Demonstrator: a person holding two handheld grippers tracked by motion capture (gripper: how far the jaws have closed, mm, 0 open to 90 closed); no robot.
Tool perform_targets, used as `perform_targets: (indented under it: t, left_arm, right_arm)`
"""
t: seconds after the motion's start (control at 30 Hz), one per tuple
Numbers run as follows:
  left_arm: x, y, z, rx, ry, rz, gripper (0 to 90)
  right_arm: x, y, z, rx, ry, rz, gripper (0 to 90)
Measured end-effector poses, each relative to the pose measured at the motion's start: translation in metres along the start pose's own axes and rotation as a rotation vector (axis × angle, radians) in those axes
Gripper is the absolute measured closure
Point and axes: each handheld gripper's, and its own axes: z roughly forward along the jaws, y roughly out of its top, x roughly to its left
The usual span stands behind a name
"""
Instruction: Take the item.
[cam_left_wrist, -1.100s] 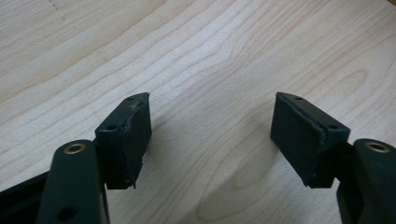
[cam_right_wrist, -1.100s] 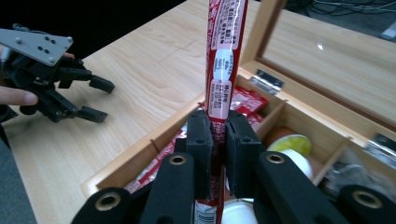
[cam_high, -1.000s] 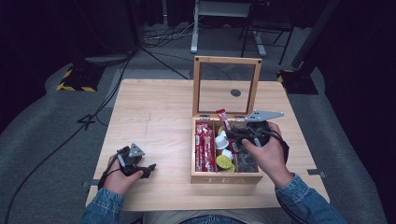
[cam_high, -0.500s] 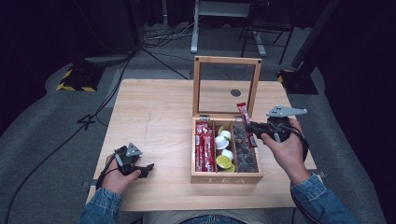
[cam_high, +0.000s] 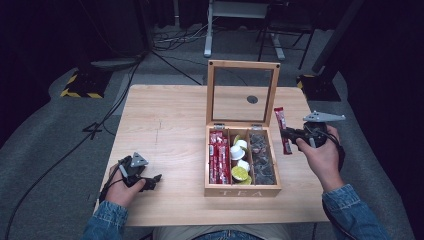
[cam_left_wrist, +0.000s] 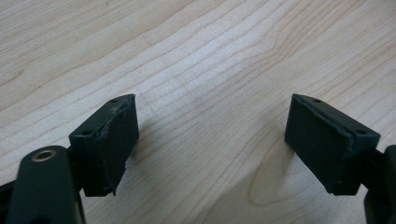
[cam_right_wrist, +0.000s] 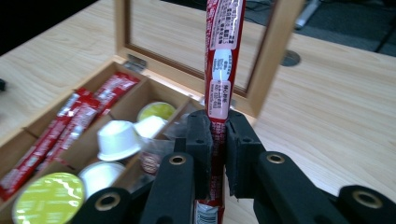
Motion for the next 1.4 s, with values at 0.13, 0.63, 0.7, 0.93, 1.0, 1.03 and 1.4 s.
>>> perform_targets:
  t: [0.13,0.63,0.7,0.93,1.0,1.03,1.4]
  left_arm:
    - [0.001,-0.001,0.001,-0.010,-0.006,-0.007,16.1]
    - [0.003,-0.003,0.004,-0.046,-0.012,0.007,14.0]
    - [0.003,-0.003,0.004,-0.046,-0.012,0.007,14.0]
    - [0.004,-0.003,0.004,-0.047,-0.010,0.008,13.9]
    - [0.004,-0.003,0.004,-0.047,-0.010,0.008,13.9]
    - [0.004,-0.003,0.004,-0.047,-0.010,0.007,13.9]
    - [0.003,-0.003,0.004,-0.047,-0.009,0.005,13.7]
  right_arm:
    - [-0.012,-0.006,0.003,0.020,-0.031,0.011,81.5]
    - [-0.051,-0.030,0.021,0.062,-0.099,0.065,81.5]
    - [-0.054,-0.034,0.023,0.066,-0.106,0.072,81.4]
    - [-0.065,-0.046,0.031,0.078,-0.125,0.091,81.4]
    - [-0.068,-0.050,0.034,0.088,-0.130,0.096,81.4]
    - [-0.070,-0.052,0.035,0.093,-0.131,0.098,81.4]
    - [-0.079,-0.070,0.050,0.175,-0.146,0.159,81.2]
